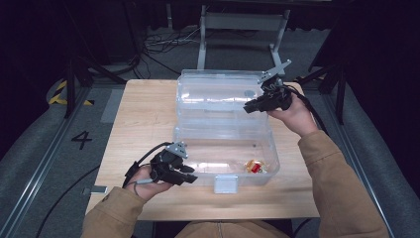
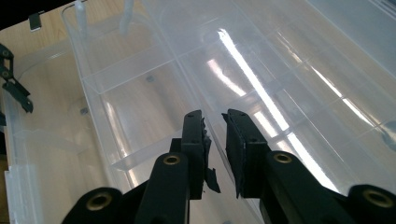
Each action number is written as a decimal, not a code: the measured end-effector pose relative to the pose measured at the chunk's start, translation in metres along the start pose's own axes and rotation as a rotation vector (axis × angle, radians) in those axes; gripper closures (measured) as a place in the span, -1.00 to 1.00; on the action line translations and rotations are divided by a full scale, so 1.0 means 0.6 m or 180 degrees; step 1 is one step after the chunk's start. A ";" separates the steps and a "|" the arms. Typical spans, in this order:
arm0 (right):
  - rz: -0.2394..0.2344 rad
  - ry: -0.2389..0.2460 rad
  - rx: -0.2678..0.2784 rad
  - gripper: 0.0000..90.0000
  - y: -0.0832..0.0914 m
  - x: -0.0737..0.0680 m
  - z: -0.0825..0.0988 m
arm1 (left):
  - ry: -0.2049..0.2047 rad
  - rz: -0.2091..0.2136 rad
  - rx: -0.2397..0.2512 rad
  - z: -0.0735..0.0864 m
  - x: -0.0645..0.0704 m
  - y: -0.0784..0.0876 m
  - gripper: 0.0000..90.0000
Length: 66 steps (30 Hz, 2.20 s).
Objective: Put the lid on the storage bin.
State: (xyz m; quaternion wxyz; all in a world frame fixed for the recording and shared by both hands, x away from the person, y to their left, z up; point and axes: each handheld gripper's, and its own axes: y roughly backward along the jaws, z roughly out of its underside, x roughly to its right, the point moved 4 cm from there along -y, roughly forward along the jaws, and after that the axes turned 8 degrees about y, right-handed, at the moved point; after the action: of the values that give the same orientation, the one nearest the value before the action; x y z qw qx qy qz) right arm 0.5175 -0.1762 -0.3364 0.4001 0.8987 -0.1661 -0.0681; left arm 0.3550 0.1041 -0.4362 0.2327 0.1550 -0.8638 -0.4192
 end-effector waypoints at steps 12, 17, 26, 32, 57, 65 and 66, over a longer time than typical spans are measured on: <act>-0.0005 -0.0044 0.0015 0.73 0.004 -0.010 0.000 | 0.0019 0.0089 -0.0014 0.005 -0.009 -0.011 0.67; -0.0003 -0.0029 0.0023 0.74 0.009 -0.018 0.001 | 0.0013 0.0114 -0.0027 0.007 -0.011 -0.016 0.67; 0.0011 0.0042 0.0066 0.75 0.018 -0.035 0.006 | -0.0002 0.0046 -0.0033 0.007 -0.010 -0.018 0.67; 0.0017 0.0089 0.0096 0.76 0.023 -0.046 0.008 | -0.0009 0.0043 -0.0027 0.007 -0.009 -0.018 0.67; -0.0006 0.0257 0.0103 0.79 0.038 -0.086 0.021 | 0.0005 0.0058 0.0017 0.008 -0.009 -0.018 0.67; 0.0017 0.0283 0.0115 0.79 0.040 -0.097 0.024 | -0.0008 0.0071 0.0026 0.009 -0.010 -0.018 0.67; 0.0021 0.0291 0.0117 0.79 0.040 -0.099 0.025 | -0.0009 0.0074 0.0029 0.009 -0.010 -0.018 0.67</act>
State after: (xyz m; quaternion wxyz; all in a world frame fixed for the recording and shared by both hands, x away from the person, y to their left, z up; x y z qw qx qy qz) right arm 0.4523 -0.1806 -0.3293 0.3909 0.9076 -0.1518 -0.0226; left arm 0.3580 0.1035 -0.4494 0.2356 0.1454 -0.8677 -0.4128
